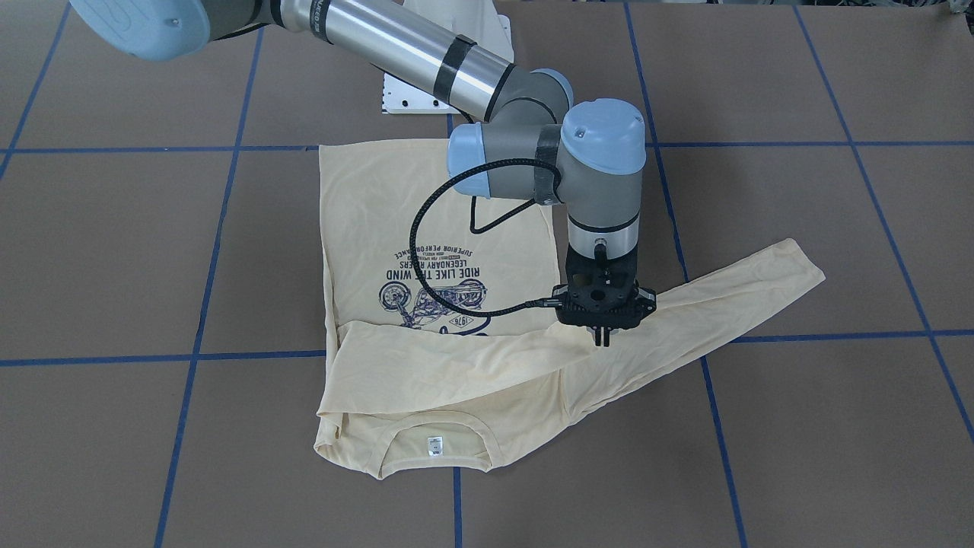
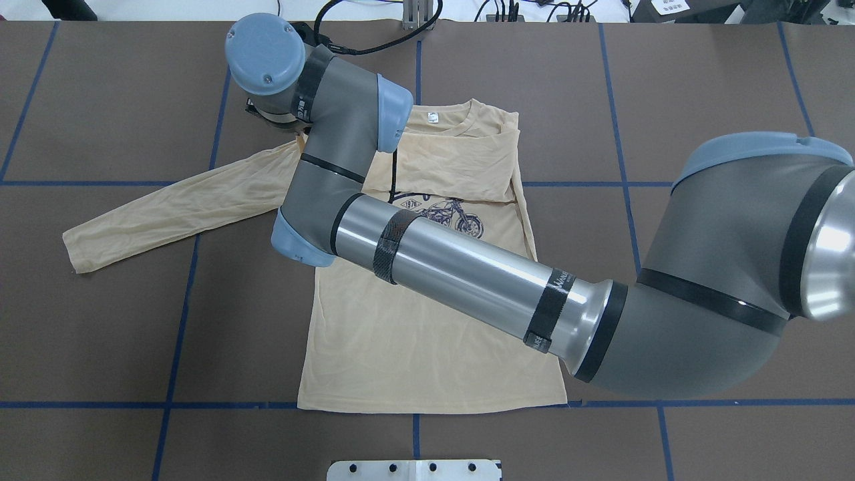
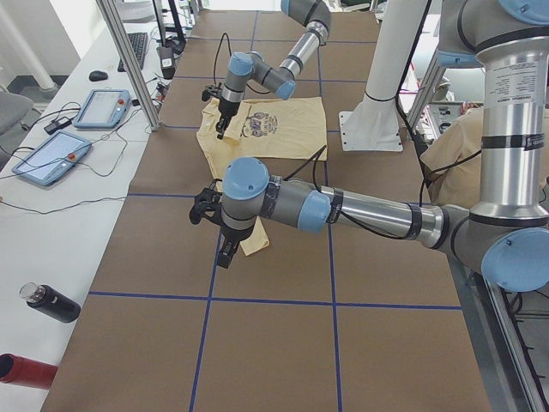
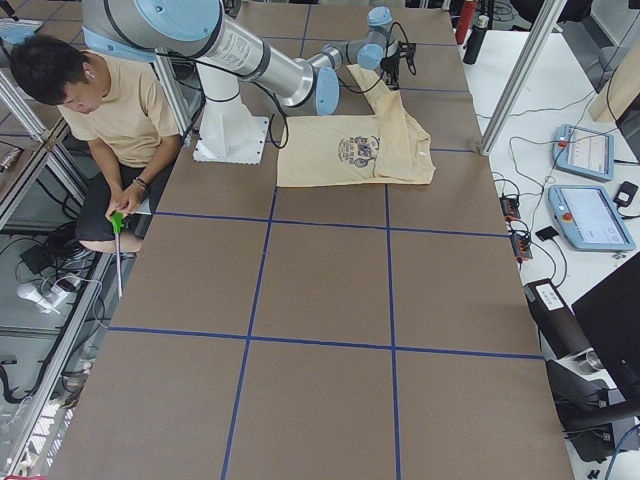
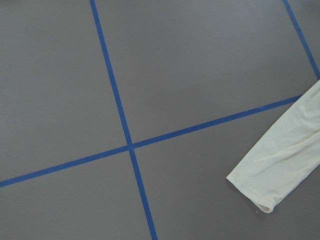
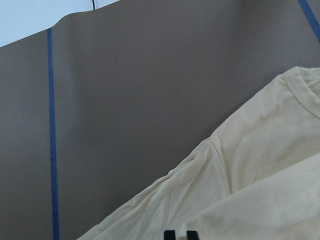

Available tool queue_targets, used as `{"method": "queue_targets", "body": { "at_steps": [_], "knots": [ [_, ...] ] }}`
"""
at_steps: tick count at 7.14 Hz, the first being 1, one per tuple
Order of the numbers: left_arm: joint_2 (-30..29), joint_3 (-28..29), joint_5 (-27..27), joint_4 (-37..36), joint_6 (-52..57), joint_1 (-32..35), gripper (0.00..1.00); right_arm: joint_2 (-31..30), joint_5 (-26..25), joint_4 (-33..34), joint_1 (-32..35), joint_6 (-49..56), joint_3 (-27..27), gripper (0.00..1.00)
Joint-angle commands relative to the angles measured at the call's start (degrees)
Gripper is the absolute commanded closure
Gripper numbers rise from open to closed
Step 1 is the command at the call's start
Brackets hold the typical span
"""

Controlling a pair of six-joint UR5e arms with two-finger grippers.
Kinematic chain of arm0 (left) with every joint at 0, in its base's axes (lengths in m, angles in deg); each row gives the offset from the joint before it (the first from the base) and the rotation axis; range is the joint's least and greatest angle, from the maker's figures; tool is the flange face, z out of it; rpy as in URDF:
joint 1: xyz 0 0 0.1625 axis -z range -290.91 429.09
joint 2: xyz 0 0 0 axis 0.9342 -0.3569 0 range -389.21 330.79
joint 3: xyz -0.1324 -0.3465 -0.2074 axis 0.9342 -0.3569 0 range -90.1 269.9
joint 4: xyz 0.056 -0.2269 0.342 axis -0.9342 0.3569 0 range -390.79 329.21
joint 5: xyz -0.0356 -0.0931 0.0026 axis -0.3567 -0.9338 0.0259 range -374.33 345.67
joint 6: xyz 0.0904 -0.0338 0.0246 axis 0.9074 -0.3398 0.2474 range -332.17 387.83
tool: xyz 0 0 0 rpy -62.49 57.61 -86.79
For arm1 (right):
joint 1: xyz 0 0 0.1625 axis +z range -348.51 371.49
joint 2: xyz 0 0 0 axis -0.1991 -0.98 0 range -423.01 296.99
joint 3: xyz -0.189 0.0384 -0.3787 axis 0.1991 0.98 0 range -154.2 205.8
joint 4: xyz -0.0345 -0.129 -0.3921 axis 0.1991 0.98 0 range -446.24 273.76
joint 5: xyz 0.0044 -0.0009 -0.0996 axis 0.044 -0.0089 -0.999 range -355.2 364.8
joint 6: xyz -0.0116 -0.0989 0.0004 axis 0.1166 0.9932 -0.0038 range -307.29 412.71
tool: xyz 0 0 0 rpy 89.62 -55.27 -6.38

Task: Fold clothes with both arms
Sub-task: 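Lay the cuff near the collar's far shoulder and open the right gripper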

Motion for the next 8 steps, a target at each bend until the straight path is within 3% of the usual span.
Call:
{"method": "queue_targets", "body": {
  "at_steps": [1, 2, 4, 5, 6, 8],
  "knots": [
    [-0.1, 0.2, -0.1, 0.0, -0.2, -0.3, 0.0, 0.1, -0.1, -0.5, 0.0, -0.5, 0.3, 0.02],
    [-0.2, 0.2, -1.0, 0.3, -3.4, -3.0, 0.0, 0.1, -0.1, -0.5, 0.2, -1.5, 0.3, 0.02],
    [-0.1, 1.8, -0.4, 12.7, -11.3, -9.4, 0.0, 0.0, 0.4, -0.4, 0.3, -2.8, -0.3, 0.02],
    [-0.2, 2.7, -1.0, 13.7, -19.7, -10.2, 0.0, -2.5, 1.0, -0.3, 0.4, -3.4, -3.2, 0.02],
    [0.0, 2.7, -0.9, 14.8, -22.9, -12.8, 0.0, -7.8, 2.1, -0.1, 1.1, -3.6, -10.0, 0.02],
    [0.1, 3.8, -0.1, 15.0, -24.7, -16.1, 0.0, -16.5, 8.9, 1.5, 4.6, -3.5, -21.2, 0.01]
  ]
}}
